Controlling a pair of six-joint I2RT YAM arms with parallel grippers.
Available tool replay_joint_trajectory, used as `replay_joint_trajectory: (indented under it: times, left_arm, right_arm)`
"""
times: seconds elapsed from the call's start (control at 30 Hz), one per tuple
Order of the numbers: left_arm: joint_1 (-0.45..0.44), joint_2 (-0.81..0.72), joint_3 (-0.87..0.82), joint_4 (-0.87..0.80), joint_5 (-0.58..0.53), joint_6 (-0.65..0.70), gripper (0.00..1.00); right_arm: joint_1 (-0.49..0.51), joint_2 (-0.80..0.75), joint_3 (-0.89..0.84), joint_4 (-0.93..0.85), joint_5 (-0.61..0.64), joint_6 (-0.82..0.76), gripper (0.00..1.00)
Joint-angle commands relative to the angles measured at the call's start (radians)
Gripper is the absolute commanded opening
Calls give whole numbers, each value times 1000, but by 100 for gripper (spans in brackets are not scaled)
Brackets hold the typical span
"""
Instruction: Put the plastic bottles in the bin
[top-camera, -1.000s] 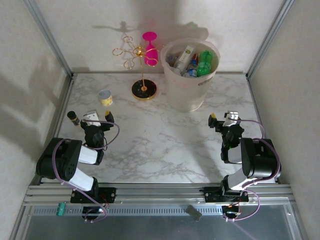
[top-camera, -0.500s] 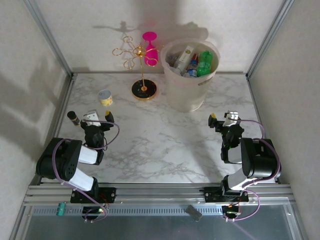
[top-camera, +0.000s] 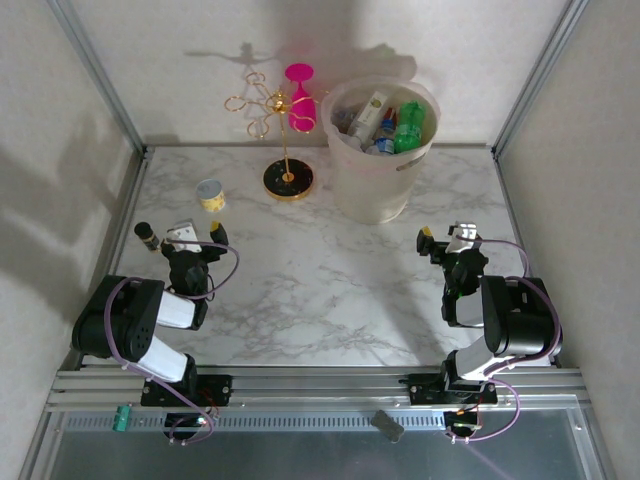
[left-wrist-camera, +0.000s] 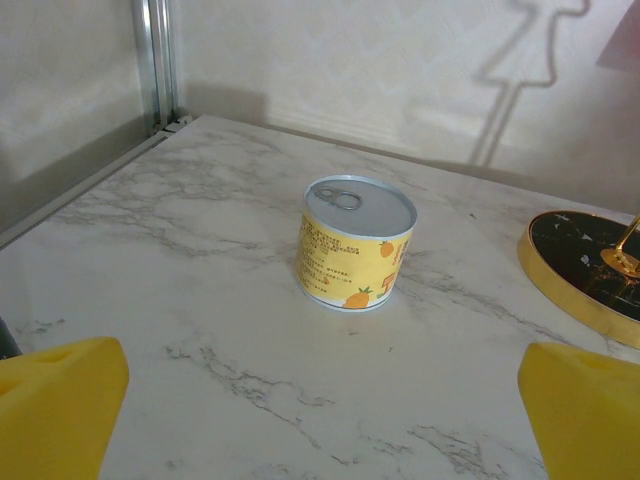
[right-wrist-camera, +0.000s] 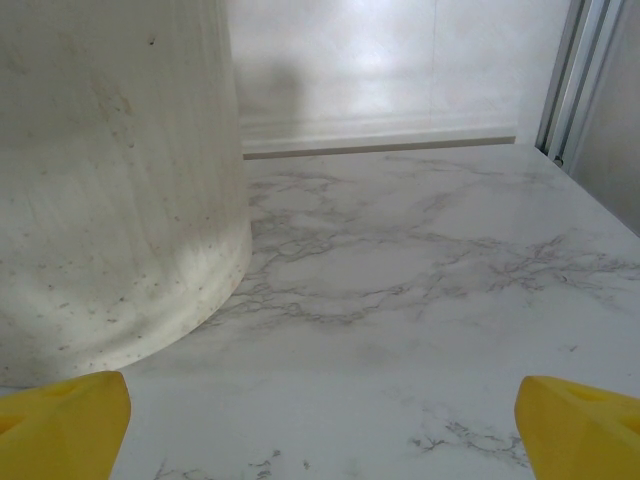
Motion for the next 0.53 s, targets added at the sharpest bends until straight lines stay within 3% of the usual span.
replay_joint_trajectory:
  times: [0.0, 0.5]
  left_arm:
    - [3, 2, 19, -8, 19, 14, 99]
    - [14, 4, 20, -13, 40, 10, 99]
  right_arm:
    - [5, 8, 17, 4, 16, -2, 99]
    - [6, 8, 17, 4, 16, -2, 99]
